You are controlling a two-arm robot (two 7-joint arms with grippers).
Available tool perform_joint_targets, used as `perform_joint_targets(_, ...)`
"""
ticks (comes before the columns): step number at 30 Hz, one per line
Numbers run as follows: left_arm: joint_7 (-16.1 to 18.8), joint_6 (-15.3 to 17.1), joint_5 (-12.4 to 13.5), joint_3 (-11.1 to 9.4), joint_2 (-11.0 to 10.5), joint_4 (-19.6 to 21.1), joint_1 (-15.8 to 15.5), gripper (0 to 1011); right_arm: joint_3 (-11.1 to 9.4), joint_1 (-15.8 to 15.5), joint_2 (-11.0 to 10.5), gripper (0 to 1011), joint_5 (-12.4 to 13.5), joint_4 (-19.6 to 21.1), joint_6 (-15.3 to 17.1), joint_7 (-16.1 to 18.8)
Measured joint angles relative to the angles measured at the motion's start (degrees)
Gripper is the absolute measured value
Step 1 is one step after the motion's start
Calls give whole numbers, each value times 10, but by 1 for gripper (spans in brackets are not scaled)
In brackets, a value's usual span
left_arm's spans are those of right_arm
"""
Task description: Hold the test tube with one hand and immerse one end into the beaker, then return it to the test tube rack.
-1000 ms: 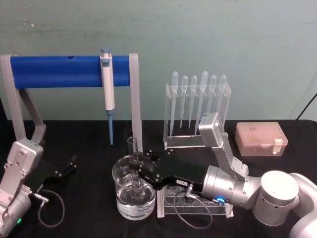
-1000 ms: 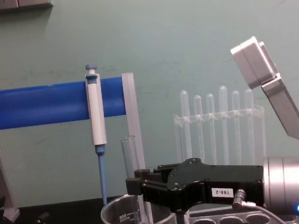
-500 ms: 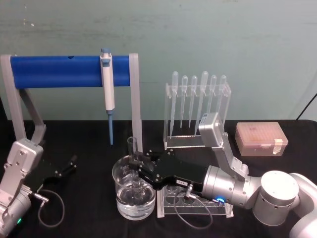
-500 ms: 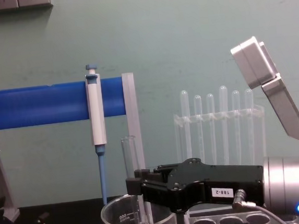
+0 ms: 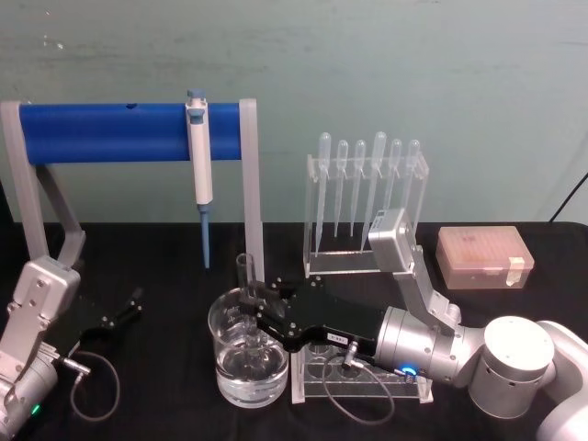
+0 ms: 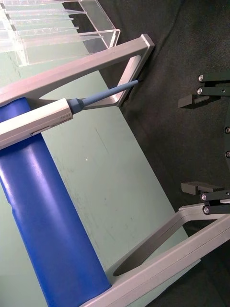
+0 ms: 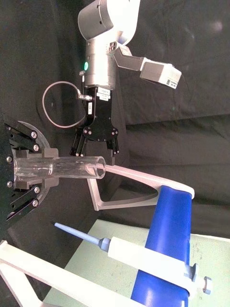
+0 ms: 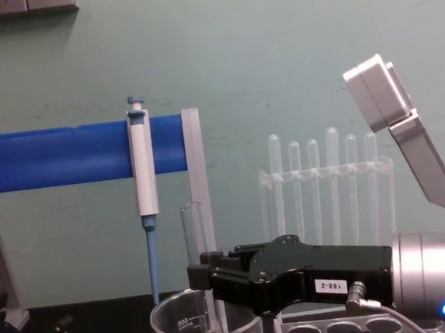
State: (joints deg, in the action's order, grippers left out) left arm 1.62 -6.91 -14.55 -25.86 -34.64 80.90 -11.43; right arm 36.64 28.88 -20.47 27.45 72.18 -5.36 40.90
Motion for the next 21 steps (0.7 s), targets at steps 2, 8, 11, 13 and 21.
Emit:
perform_joint_targets(2, 0, 0, 0, 0, 0, 0, 0, 1000, 0, 0, 0, 238, 0, 0, 0, 0)
perform_joint_targets(8, 0, 0, 0, 0, 0, 0, 0, 1000, 0, 0, 0, 239, 0, 0, 0, 0)
perform_joint_targets(11, 0, 0, 0, 0, 0, 0, 0, 1000, 0, 0, 0, 239, 0, 0, 0, 0)
perform_joint_targets(13, 0, 0, 0, 0, 0, 0, 0, 1000, 0, 0, 0, 239, 0, 0, 0, 0)
perform_joint_targets(21, 0, 0, 0, 0, 0, 0, 0, 1000, 0, 0, 0, 239, 0, 0, 0, 0)
